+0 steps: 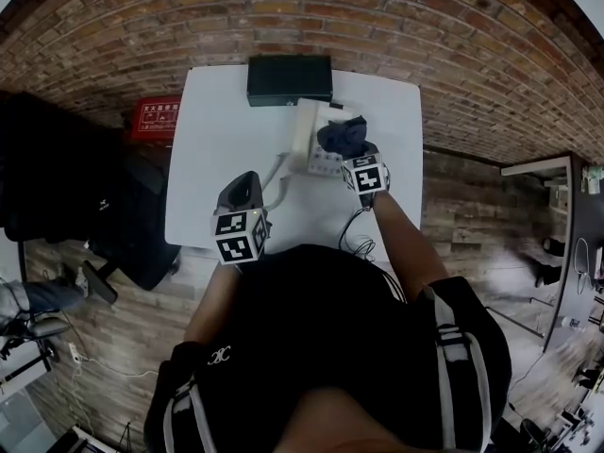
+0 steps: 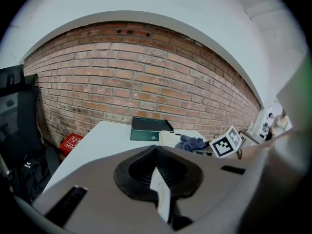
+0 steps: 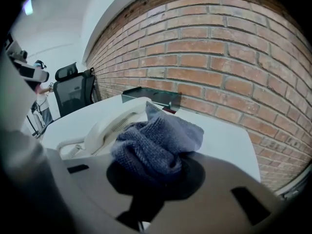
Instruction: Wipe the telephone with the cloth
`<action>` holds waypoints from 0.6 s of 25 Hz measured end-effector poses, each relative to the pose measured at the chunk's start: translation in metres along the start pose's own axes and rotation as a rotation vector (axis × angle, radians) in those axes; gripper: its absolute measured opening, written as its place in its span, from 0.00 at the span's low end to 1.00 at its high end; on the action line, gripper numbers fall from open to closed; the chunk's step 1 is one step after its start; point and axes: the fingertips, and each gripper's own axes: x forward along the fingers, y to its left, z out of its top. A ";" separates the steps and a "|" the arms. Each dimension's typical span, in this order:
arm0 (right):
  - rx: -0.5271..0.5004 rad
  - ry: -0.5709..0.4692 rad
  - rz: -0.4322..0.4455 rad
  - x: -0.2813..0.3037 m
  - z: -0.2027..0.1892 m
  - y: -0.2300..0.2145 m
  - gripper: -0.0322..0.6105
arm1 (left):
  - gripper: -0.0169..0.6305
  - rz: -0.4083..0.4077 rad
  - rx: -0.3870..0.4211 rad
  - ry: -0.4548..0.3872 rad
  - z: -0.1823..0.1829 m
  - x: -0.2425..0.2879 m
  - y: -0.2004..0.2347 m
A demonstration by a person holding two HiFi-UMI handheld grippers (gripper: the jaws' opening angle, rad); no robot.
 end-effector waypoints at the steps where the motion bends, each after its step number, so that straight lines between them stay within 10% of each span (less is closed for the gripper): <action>1: 0.004 -0.004 -0.010 0.003 0.006 -0.006 0.13 | 0.01 0.001 0.001 0.000 0.000 0.000 0.000; 15: 0.206 -0.118 -0.095 -0.010 0.049 -0.032 0.12 | 0.01 0.021 -0.009 -0.013 -0.002 -0.007 0.002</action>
